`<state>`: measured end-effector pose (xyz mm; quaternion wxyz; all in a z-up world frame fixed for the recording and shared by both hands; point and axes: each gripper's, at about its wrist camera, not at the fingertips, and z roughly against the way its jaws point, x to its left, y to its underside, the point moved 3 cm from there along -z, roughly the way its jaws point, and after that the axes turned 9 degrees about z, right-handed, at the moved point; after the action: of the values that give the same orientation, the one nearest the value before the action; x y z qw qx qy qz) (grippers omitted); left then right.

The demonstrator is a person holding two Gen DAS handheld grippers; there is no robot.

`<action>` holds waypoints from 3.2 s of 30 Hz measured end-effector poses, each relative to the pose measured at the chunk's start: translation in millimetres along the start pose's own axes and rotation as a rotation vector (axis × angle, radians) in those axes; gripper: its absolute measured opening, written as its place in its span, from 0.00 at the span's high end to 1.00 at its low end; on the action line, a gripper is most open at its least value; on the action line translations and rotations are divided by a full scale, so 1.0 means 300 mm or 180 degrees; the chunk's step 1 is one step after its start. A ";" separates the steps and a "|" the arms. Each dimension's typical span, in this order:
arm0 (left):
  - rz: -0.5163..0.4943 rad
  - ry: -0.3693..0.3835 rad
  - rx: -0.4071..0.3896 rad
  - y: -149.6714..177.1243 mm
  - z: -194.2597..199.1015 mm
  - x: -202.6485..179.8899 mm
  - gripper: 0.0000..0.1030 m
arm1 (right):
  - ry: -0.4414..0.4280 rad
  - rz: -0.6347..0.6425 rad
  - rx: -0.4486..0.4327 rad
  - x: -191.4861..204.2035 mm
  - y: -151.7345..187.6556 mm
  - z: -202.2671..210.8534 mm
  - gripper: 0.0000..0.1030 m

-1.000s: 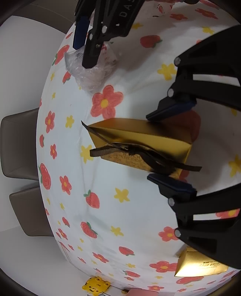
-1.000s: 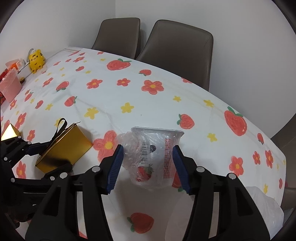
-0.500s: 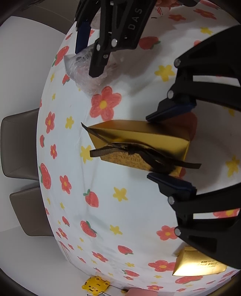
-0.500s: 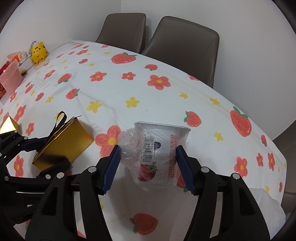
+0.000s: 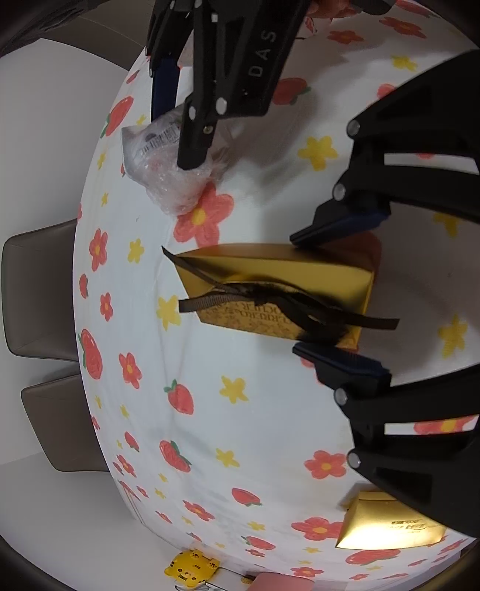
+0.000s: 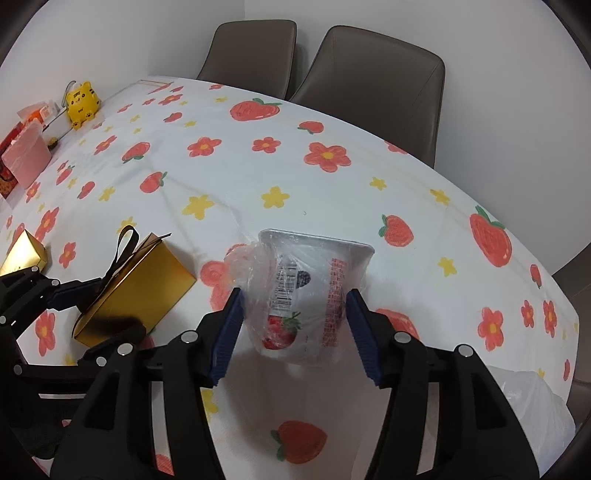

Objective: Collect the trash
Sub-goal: 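Carry the gold box and clear cup over to the grey bin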

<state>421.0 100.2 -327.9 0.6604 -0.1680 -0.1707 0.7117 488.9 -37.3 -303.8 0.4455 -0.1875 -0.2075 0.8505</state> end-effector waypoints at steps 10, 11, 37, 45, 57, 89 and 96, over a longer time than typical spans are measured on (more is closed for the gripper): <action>0.0086 -0.0021 0.0019 0.039 0.024 0.030 0.48 | -0.0125 0.0097 -0.0076 0.045 -0.006 0.029 0.65; 0.0098 -0.0023 0.0015 0.044 0.032 0.035 0.48 | -0.0128 0.0098 -0.0084 0.051 -0.004 0.035 0.65; 0.0128 0.0031 -0.0233 0.318 0.495 0.047 0.49 | -0.0053 -0.0008 -0.0292 0.202 0.253 0.546 0.67; -0.0226 0.0318 -0.0273 0.445 0.623 -0.083 0.49 | 0.0108 -0.0203 -0.0282 0.231 0.441 0.738 0.68; -0.0803 0.0674 -0.0249 0.547 0.686 -0.413 0.49 | 0.0422 -0.0798 -0.0223 0.077 0.738 0.892 0.69; -0.1762 0.1379 -0.0382 0.497 0.657 -2.049 0.49 | 0.1355 -0.1547 -0.0251 -1.283 1.515 1.234 1.00; -0.1900 0.1365 -0.0298 0.459 0.570 -2.248 0.49 | 0.1340 -0.1674 -0.0198 -1.433 1.608 1.188 1.00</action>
<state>268.2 -585.5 -231.3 0.8512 -0.2863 -0.1023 0.4278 210.5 -712.1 -196.4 0.6768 -0.3126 -0.1781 0.6423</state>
